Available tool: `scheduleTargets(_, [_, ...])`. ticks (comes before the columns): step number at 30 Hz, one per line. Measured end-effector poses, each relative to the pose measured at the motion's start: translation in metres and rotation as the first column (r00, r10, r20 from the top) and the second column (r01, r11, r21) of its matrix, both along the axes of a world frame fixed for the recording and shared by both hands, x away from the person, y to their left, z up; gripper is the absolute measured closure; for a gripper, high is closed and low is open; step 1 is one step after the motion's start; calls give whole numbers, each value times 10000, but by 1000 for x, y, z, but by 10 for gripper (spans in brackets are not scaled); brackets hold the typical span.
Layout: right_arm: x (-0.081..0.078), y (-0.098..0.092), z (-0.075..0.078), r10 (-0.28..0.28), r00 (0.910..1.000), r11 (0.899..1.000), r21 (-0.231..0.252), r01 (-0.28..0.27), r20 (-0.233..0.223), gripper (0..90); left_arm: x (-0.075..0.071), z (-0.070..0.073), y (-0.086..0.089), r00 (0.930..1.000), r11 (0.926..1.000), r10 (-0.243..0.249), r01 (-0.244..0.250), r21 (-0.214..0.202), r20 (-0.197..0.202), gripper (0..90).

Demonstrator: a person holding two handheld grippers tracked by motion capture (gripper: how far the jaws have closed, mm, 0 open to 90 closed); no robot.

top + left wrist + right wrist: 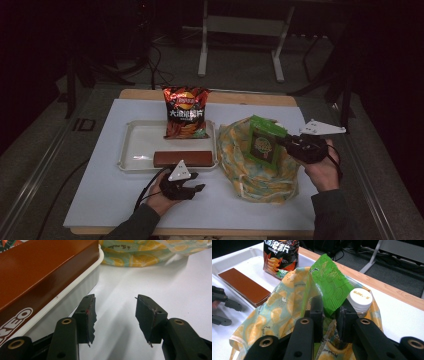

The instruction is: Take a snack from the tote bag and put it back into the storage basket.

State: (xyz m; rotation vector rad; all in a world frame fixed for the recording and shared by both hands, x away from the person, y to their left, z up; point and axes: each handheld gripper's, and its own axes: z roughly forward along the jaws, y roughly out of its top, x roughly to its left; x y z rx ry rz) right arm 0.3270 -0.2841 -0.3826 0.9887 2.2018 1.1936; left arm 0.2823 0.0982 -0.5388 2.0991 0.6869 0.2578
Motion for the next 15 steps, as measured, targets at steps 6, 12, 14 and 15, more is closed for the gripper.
scheduleTargets(6, [-1, -2, 3, 44, 10000, 9999, 91, -43, -28, 773, 0, 0, 1, 10000, 10000, 32, -32, -66, -13, 492])
scheduleTargets(12, [-1, 1, 5, 147, 9999, 9999, 16, -147, -17, 773, 0, 0, 2, 10000, 9998, 83, -83, -174, -1, 488])
scheduleTargets(14, [-1, 2, 6, 197, 9998, 9998, 48, -197, -20, 772, 1, 0, 3, 9999, 9995, 127, -129, -282, -72, 488])
scheduleTargets(15, [-1, 2, 6, 197, 9998, 9998, 48, -197, -20, 772, 1, 0, 3, 9999, 9995, 127, -129, -282, -72, 488])
